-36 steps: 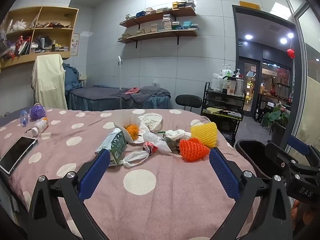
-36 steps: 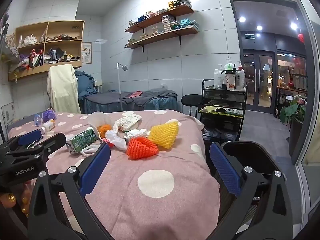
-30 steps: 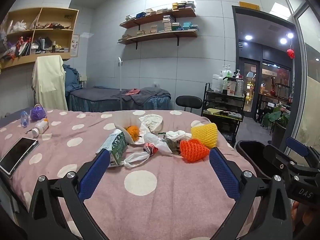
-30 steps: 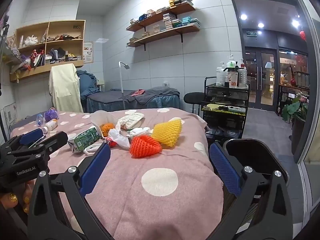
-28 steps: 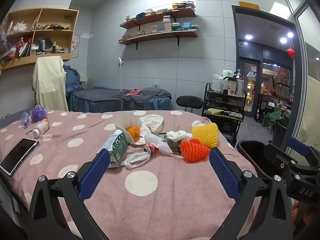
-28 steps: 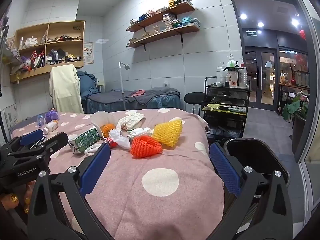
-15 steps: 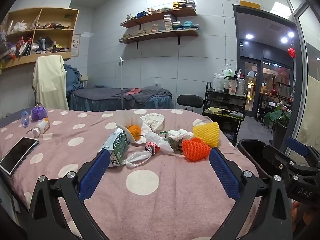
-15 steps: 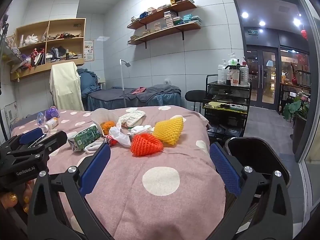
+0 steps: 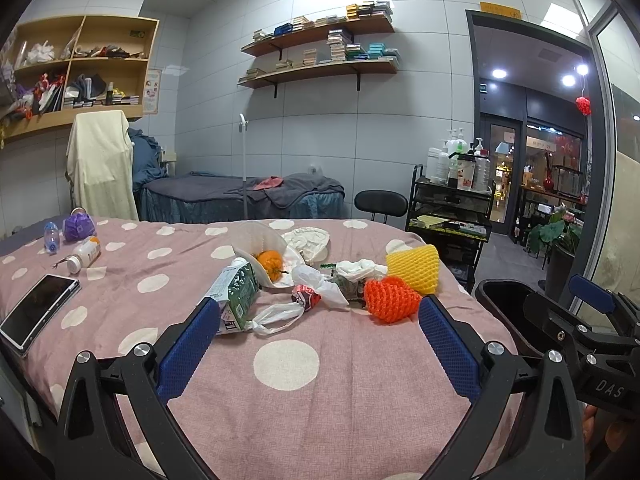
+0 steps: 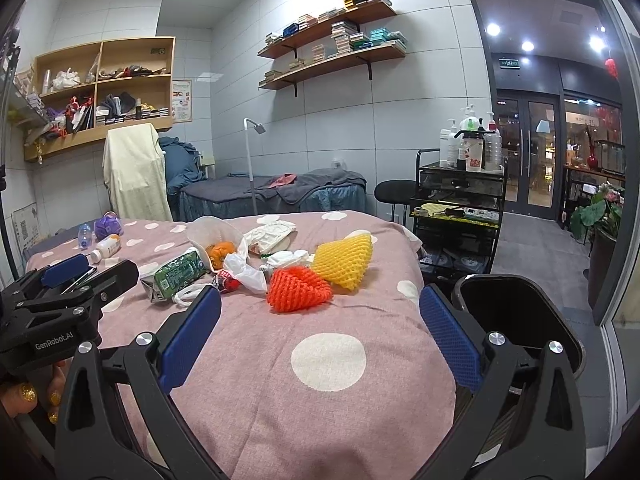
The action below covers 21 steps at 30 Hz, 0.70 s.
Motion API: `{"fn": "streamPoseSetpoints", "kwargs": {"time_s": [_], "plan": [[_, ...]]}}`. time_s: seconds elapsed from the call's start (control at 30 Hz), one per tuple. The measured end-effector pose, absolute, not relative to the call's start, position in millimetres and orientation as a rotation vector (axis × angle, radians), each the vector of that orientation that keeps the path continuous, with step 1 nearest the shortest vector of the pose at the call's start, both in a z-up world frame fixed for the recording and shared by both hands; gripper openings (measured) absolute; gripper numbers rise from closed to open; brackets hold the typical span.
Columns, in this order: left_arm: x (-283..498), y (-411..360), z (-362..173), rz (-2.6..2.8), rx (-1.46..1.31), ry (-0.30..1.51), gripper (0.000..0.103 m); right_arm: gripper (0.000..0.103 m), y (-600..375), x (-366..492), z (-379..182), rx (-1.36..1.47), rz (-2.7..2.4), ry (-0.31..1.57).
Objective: Collect trash
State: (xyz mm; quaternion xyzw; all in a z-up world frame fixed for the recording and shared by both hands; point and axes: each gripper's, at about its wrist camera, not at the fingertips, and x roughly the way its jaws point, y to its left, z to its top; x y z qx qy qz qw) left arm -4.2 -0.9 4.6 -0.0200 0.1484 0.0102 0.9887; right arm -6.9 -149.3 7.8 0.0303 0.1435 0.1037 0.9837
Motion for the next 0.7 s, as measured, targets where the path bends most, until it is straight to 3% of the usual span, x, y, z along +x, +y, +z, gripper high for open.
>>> {"fn": "streamPoseSetpoints", "kwargs": {"time_s": [0.7], "plan": [[-3.1,9.5,-9.5,0.032,-0.05,0.304,0.097,0.098,-150.2,-6.9,8.9,0.076,0.213,0.292]]}}
